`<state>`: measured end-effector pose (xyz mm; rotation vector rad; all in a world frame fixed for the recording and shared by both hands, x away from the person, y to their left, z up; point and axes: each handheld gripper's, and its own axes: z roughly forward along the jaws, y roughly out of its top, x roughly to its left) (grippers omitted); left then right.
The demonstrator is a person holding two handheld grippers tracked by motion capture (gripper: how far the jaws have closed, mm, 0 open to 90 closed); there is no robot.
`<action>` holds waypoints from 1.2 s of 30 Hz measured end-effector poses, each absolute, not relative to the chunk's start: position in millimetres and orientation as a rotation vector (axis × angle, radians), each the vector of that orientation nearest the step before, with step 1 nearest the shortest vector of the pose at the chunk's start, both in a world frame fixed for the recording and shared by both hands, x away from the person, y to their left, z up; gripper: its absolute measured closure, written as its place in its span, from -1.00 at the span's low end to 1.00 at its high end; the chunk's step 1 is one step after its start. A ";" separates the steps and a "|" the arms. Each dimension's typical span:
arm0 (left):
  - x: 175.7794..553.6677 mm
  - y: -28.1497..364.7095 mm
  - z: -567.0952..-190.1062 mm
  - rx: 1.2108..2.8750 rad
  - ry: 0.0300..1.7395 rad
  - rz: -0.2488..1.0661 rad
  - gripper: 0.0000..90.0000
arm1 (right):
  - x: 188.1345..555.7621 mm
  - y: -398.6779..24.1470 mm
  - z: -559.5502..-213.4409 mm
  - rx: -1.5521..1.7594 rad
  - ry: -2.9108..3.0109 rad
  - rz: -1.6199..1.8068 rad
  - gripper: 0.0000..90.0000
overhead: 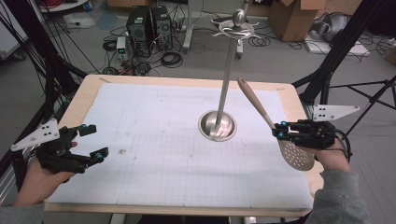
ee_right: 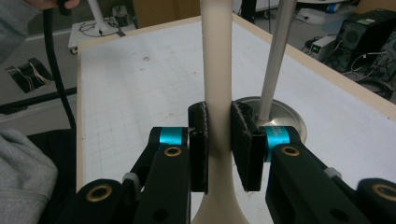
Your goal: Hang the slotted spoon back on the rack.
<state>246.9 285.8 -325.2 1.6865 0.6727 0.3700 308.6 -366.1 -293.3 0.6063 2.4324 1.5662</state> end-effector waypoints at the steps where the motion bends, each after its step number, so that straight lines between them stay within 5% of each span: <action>1: 246.9 285.9 -325.2 1.687 0.672 0.370 -0.87 | 309.3 -366.7 -291.3 0.611 2.427 1.569 0.73; 36: 247.7 287.5 -327.2 1.687 0.677 0.370 -0.87 | 323.9 -381.2 -260.6 0.652 2.350 1.596 0.73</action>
